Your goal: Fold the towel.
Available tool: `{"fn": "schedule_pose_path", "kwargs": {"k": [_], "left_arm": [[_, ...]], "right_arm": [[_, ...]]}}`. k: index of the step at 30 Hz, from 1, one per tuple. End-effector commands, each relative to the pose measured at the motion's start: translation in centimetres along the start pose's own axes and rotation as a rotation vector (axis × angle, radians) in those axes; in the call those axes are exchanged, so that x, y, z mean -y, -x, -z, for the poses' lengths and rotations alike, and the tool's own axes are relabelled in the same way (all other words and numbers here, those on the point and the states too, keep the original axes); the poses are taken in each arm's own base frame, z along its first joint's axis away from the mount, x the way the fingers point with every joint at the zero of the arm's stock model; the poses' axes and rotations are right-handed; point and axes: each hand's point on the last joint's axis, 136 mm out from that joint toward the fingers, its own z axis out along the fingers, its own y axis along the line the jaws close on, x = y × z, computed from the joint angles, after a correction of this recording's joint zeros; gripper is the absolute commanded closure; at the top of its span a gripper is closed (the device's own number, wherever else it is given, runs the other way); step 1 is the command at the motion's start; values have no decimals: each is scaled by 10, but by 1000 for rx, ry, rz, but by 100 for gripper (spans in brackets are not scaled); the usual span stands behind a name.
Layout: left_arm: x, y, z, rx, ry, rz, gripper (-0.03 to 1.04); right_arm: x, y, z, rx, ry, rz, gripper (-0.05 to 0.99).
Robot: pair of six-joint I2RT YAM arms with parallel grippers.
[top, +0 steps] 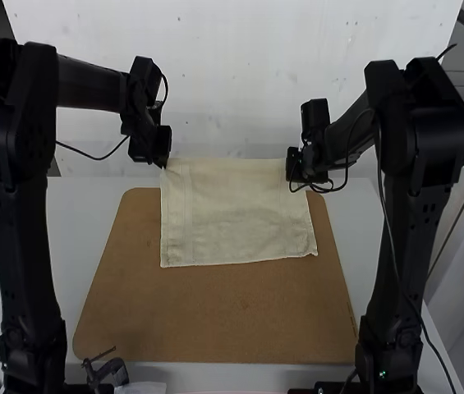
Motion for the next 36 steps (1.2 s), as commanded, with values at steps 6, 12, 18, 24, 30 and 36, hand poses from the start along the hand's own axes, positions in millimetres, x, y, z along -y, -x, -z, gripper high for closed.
{"fn": "schedule_pose_path", "kwargs": {"k": [6, 12, 18, 24, 30, 36], "left_arm": [[-2, -37, 25, -20, -2, -8, 99], [7, -67, 33, -52, -18, -39, 99], [17, -91, 43, -66, -35, -75, 99], [21, -107, 59, -53, -51, -102, 99], [27, -124, 83, -40, -74, -134, 99], [31, -151, 96, -84, -84, -161, 99]], "right_arm": [[-3, -3, 38, 6, 73, 60, 92], [-5, -24, 62, -11, 102, 106, 92], [-2, -38, 85, -17, 129, 130, 92], [1, -53, 106, -20, 148, 126, 92], [5, -70, 124, -33, 151, 145, 92], [8, -84, 134, -46, 149, 155, 92]]}}
